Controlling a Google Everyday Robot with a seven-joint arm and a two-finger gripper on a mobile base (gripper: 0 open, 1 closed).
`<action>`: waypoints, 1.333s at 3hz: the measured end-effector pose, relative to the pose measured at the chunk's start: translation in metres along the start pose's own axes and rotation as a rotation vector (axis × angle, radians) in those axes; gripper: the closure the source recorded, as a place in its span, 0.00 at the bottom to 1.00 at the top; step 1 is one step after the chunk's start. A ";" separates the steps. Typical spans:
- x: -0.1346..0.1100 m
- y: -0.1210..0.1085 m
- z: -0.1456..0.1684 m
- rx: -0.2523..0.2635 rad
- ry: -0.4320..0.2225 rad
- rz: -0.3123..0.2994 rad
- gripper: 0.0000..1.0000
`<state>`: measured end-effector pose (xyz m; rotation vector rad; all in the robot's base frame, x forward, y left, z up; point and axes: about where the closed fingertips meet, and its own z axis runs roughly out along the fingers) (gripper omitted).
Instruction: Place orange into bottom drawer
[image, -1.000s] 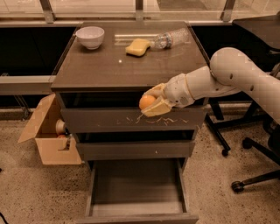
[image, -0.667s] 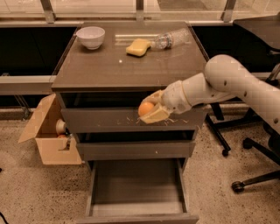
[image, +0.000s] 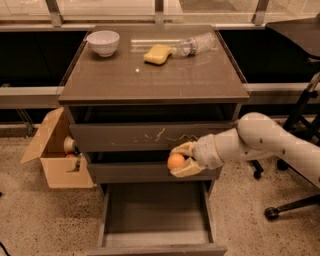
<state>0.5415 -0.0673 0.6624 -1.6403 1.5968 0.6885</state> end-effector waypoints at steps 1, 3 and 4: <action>0.050 0.019 0.023 -0.014 -0.036 0.028 1.00; 0.111 0.028 0.058 -0.031 -0.079 0.094 1.00; 0.133 0.028 0.062 -0.015 -0.093 0.100 1.00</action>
Offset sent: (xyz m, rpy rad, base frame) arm -0.0030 -0.0395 -0.1909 0.1201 0.1265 -0.0575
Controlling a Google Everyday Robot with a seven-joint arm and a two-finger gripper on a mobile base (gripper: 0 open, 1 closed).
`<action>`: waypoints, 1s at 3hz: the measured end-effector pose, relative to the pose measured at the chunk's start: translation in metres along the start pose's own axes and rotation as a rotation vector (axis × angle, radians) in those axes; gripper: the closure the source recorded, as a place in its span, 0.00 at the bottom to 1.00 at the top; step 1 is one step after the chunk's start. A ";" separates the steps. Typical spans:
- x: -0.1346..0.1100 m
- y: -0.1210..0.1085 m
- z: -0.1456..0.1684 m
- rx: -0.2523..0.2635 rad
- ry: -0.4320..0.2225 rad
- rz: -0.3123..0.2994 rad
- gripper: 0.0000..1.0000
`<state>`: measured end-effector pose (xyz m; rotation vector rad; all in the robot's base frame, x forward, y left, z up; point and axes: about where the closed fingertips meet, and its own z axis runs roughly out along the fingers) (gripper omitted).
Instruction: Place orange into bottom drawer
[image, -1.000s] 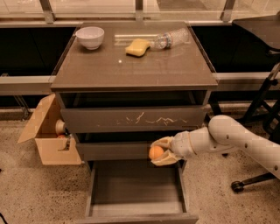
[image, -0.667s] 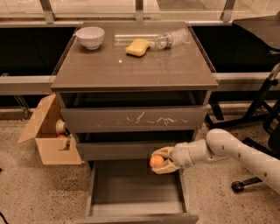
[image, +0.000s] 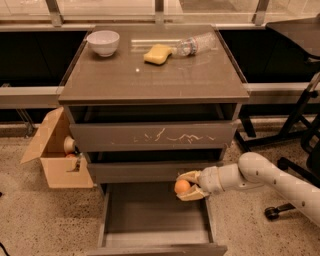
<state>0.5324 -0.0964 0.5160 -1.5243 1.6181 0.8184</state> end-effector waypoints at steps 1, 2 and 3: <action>0.070 0.001 0.006 0.052 0.048 -0.024 1.00; 0.119 -0.001 0.019 0.061 0.069 -0.033 1.00; 0.167 -0.006 0.039 0.037 0.056 0.003 1.00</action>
Offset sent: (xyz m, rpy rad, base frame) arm 0.0080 -0.0668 -0.1683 -0.1044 -0.0710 -0.0514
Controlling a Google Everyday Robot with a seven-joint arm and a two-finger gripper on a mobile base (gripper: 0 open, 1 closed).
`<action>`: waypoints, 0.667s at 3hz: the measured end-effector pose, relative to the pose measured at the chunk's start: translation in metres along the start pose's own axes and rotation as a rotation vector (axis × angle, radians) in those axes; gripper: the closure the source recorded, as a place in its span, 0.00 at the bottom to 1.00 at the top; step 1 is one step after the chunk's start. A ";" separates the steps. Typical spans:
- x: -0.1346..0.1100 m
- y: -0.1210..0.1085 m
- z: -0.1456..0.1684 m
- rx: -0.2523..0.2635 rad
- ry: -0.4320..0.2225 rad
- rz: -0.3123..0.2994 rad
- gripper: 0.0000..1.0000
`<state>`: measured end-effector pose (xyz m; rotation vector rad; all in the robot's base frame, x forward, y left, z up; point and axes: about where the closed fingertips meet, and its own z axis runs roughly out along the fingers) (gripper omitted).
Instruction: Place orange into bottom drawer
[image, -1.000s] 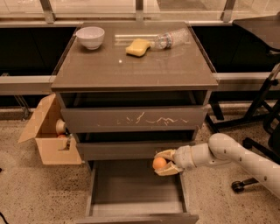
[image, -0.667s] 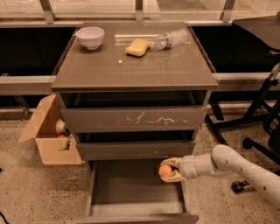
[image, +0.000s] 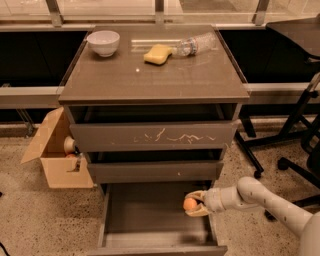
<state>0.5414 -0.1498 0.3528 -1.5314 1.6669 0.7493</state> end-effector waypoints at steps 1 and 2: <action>0.043 -0.011 0.021 -0.020 -0.014 0.047 1.00; 0.050 -0.022 0.020 0.002 -0.009 0.047 1.00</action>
Offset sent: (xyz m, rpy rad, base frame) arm 0.0111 -0.0072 -0.0411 0.0181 0.0433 -0.0072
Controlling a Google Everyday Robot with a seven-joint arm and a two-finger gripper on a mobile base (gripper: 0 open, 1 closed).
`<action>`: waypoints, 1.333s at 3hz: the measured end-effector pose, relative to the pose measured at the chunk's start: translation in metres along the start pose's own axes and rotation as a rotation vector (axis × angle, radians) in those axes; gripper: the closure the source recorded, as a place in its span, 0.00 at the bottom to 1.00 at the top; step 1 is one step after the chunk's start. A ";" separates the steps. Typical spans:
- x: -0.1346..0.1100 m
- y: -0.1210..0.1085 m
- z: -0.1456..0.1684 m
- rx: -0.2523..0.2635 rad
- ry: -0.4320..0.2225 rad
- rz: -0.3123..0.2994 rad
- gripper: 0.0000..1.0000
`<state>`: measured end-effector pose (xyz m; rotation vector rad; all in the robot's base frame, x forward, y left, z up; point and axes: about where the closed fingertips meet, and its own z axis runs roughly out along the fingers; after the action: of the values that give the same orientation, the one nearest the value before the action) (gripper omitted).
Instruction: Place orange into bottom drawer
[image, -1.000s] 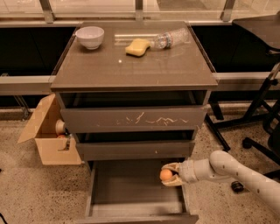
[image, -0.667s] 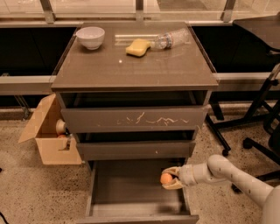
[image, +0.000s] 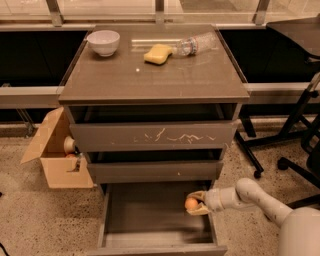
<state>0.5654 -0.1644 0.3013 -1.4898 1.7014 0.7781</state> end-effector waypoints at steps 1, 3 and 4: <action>0.011 0.000 0.011 -0.019 0.018 0.014 1.00; 0.079 -0.029 0.074 -0.028 0.119 0.068 1.00; 0.095 -0.032 0.100 0.001 0.146 0.100 0.82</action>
Offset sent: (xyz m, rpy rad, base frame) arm 0.0487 -0.0157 -0.1109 -0.0881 0.0975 -0.0368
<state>0.6051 -0.1383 0.1683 -1.5018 1.8965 0.7345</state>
